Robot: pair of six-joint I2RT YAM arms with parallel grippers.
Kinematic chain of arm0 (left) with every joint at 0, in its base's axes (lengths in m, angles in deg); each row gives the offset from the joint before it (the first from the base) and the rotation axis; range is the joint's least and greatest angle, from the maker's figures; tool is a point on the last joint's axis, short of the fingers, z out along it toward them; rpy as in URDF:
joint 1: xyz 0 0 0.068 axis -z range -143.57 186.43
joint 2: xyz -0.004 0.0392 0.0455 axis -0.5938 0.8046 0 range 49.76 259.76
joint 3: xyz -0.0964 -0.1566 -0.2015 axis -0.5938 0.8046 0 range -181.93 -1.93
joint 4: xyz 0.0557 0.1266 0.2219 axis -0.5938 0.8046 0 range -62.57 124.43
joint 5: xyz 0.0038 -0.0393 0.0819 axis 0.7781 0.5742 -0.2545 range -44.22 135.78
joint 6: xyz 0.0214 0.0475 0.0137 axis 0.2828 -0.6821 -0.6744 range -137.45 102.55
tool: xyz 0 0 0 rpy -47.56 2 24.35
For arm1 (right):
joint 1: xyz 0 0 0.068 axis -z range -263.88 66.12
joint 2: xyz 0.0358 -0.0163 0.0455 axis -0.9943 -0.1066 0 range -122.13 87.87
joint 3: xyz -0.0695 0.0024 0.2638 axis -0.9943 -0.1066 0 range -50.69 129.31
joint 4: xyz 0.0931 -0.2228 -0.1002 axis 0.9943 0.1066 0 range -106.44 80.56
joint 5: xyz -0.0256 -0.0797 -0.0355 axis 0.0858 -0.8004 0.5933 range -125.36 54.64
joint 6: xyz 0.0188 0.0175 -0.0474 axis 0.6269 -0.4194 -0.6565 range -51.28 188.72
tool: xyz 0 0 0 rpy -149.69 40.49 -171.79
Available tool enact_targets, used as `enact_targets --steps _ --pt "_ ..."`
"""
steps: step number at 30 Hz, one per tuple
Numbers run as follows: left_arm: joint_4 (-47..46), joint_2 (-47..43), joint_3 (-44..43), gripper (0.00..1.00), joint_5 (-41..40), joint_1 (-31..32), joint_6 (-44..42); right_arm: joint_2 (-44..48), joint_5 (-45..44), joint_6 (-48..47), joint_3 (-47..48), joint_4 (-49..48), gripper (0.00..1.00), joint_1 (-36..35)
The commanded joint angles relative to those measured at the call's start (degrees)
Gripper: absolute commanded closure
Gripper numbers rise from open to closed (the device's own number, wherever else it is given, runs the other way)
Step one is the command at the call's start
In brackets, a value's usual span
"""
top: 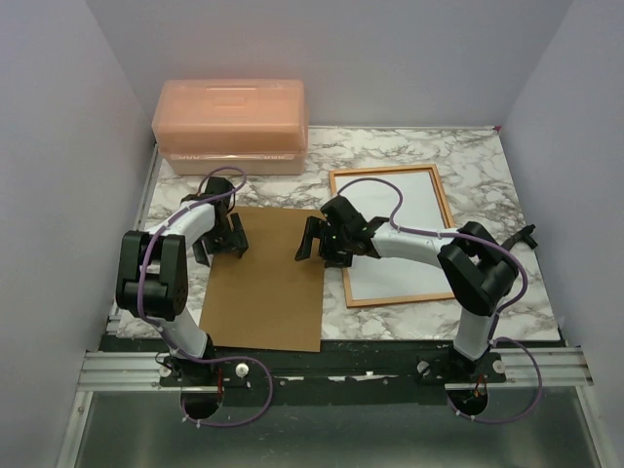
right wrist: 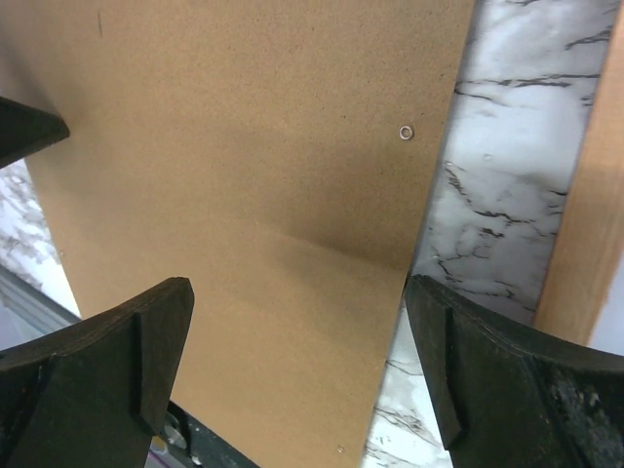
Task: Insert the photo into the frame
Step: Move the photo frame item to the center of the board.
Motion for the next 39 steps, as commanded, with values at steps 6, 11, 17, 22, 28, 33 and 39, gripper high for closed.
enact_targets --steps 6,11,17,22,28,33,39 --pt "1.4 -1.9 0.3 0.13 5.7 3.4 -3.5 1.2 -9.7 -6.2 2.3 11.8 0.0 -0.3" --pt "-0.5 -1.2 0.9 0.14 12.6 3.5 -4.0 0.9 -9.6 -6.1 2.1 12.5 0.0 -0.3" --pt "-1.9 -2.7 2.7 0.14 19.4 3.5 -3.9 1.1 -9.1 -6.1 1.7 12.5 0.0 -0.3" --pt "0.6 -3.3 2.1 0.14 14.3 3.5 -3.2 1.0 -8.2 -5.5 1.5 12.1 0.0 -0.3" --pt "5.2 -3.4 0.0 0.14 0.6 3.1 -0.3 2.2 -8.9 -4.9 0.7 12.3 0.0 -0.3" --pt "3.4 -3.6 1.3 0.14 1.0 1.0 0.7 2.5 -9.2 -4.9 0.3 12.6 0.0 -0.2" --pt "2.6 -2.0 1.0 0.14 4.0 -0.3 0.0 1.5 -8.2 -5.1 0.3 12.5 0.0 -0.2"
